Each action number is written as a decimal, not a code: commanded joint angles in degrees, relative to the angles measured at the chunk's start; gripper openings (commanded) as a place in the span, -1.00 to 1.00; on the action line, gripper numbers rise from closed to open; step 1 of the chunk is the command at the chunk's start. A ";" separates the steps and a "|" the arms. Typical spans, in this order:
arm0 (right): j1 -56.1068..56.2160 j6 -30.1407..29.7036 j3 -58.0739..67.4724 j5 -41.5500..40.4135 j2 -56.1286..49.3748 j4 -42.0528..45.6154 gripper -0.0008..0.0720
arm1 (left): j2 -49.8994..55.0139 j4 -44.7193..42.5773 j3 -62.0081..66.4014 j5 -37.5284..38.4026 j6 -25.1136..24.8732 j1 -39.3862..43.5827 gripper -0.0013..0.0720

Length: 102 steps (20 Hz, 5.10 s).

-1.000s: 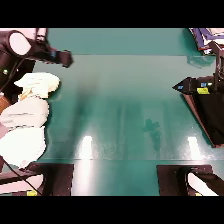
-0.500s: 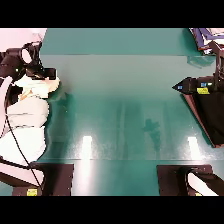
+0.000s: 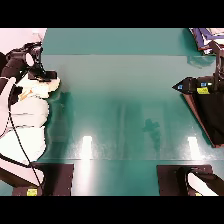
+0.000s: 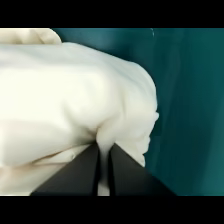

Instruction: Fold the shirts.

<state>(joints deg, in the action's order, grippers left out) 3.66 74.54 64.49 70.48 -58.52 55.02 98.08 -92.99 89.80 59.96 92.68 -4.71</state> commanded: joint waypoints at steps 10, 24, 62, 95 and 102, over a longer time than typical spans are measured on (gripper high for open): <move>0.04 -0.02 21.90 -4.96 -0.02 0.00 -0.93 | -33.11 0.13 11.67 1.05 -2.73 18.95 -0.89; 0.04 -0.02 30.86 3.54 0.04 0.24 -0.93 | -15.04 12.13 0.50 8.07 -0.13 53.64 0.53; 2.34 3.67 -23.82 0.44 0.72 -3.72 0.34 | -21.49 27.30 -19.21 -3.85 -12.15 16.85 -0.89; -6.25 -1.53 35.50 -3.96 8.44 6.56 -0.94 | -49.00 3.23 16.59 -8.83 -10.19 16.85 -0.89; -14.91 -1.46 48.28 4.33 8.02 6.49 -0.94 | -49.46 8.13 28.70 -3.56 -10.10 16.87 -0.89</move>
<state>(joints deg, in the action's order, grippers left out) -7.94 72.97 107.26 69.58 -49.25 60.60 48.95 -86.85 115.07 53.23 82.56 12.21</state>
